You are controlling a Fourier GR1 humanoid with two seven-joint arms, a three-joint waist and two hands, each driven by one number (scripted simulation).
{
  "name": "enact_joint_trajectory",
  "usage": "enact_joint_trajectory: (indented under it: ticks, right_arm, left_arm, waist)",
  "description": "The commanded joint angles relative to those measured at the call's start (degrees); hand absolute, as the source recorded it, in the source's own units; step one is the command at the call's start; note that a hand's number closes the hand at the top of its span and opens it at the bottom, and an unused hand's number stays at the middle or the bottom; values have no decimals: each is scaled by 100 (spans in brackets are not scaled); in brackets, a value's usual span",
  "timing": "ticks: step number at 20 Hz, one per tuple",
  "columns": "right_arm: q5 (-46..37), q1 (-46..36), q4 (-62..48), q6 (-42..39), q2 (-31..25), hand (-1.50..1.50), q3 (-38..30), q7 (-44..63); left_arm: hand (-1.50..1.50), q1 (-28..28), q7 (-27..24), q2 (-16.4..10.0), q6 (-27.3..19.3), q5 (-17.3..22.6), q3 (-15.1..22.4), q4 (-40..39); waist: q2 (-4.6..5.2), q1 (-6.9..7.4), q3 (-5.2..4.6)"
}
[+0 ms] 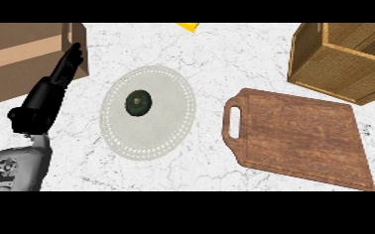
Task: Pick the cupcake from the cutting board and place it in the basket
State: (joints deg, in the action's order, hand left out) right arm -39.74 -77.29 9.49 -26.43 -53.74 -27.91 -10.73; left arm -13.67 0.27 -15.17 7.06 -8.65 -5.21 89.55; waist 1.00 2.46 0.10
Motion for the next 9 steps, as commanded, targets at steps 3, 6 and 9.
enact_joint_trajectory:
  ticks: [3, 6, 9]
  right_arm:
    - [738, 130, -240, 768, -529, -150, -881, 614]
    - [946, 140, -216, 850, -909, -150, -1114, 832]
    - [1145, 643, -287, 893, -1223, -150, -1349, 552]
  left_arm:
    - [0, -2, 115, 123, -49, 17, 57, 134]
    - [0, -55, 93, 147, -74, -63, 121, 100]
    - [0, 21, 26, 98, -20, -1, 60, 150]
  waist:
    - [51, 59, 13]
    - [47, 25, 12]
    - [82, 44, 28]
